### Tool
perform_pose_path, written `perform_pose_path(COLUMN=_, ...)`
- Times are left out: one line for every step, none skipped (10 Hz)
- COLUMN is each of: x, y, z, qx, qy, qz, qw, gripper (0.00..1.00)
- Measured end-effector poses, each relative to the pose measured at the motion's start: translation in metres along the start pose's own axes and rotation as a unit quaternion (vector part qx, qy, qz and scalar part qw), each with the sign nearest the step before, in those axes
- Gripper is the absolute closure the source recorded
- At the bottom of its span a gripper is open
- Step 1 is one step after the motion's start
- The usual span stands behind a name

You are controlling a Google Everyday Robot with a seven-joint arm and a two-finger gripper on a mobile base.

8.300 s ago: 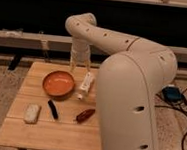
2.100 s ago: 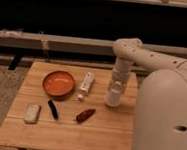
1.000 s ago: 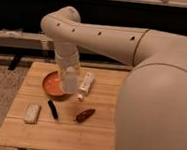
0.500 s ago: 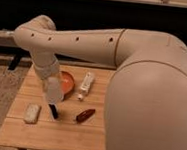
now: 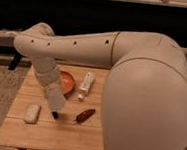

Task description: Place the ceramic cup over the eraser

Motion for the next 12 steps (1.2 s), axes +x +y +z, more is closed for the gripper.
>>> perform_pose_path(x=0.001, y=-0.002, z=0.004, qx=-0.005, qy=-0.003, qz=0.003, qw=1.0, gripper=1.0)
perform_pose_path(x=-0.001, y=0.0, z=0.009, qx=-0.014, qy=-0.01, qz=0.002, qw=0.9999, gripper=1.0)
perform_pose_path(x=-0.003, y=0.001, z=0.012, qx=-0.018, qy=-0.015, qz=0.001, qw=0.9997, gripper=1.0)
perform_pose_path(x=-0.004, y=0.0, z=0.012, qx=-0.02, qy=-0.018, qz=0.002, qw=0.9996, gripper=1.0)
perform_pose_path(x=-0.006, y=-0.002, z=0.013, qx=-0.023, qy=-0.023, qz=0.003, qw=0.9995, gripper=1.0)
perform_pose_path(x=-0.01, y=-0.001, z=0.014, qx=-0.024, qy=-0.025, qz=0.001, qw=0.9994, gripper=1.0)
perform_pose_path(x=-0.013, y=-0.002, z=0.017, qx=-0.023, qy=-0.025, qz=-0.001, qw=0.9994, gripper=1.0)
perform_pose_path(x=-0.016, y=-0.001, z=0.019, qx=-0.023, qy=-0.024, qz=-0.002, qw=0.9995, gripper=1.0)
perform_pose_path(x=-0.019, y=-0.003, z=0.024, qx=-0.023, qy=-0.022, qz=-0.002, qw=0.9995, gripper=1.0)
perform_pose_path(x=-0.024, y=-0.009, z=0.031, qx=-0.022, qy=-0.018, qz=0.001, qw=0.9996, gripper=1.0)
perform_pose_path(x=-0.028, y=-0.012, z=0.037, qx=-0.019, qy=-0.015, qz=0.002, qw=0.9997, gripper=0.98)
perform_pose_path(x=-0.034, y=-0.015, z=0.047, qx=-0.019, qy=-0.009, qz=0.005, qw=0.9998, gripper=0.9)
